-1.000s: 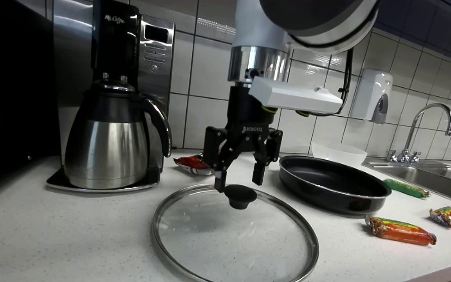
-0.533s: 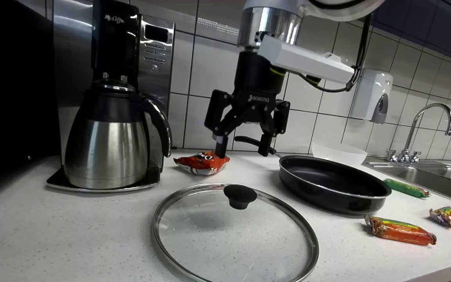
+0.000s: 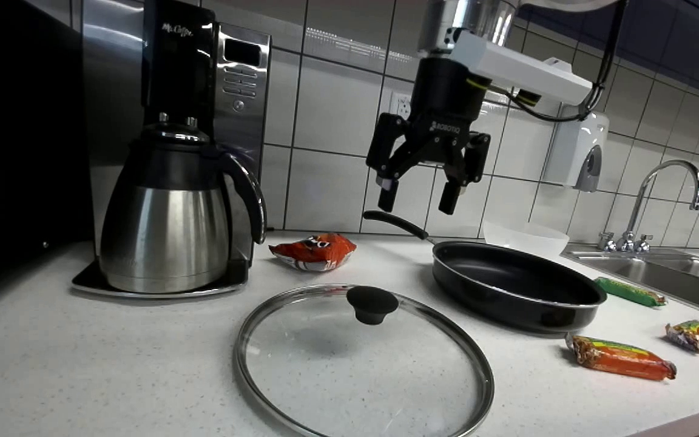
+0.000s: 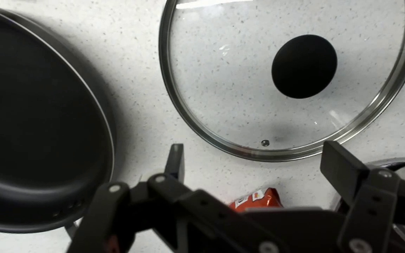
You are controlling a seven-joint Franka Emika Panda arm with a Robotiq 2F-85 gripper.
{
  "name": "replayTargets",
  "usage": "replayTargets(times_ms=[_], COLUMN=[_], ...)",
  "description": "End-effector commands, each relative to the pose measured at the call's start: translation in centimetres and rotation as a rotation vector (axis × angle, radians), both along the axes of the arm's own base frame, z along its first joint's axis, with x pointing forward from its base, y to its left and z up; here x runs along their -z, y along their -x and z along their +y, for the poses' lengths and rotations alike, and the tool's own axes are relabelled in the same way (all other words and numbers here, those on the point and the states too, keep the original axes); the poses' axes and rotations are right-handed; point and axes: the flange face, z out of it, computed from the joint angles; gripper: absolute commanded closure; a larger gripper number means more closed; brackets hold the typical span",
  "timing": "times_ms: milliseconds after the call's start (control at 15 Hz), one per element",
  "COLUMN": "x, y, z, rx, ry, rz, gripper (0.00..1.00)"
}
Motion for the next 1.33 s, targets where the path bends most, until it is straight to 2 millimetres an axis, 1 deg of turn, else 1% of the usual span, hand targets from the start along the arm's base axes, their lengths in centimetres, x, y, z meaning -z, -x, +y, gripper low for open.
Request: replayTargets(times_ms=[0, 467, 1267], x=[-1.4, -2.2, -3.1], y=[1.1, 2.3, 5.8], z=[-3.3, -9.7, -23.2], rx=[0.049, 0.165, 0.417], ry=[0.001, 0.004, 0.016], rz=[0.007, 0.008, -0.005], gripper=[0.00, 0.00, 0.00])
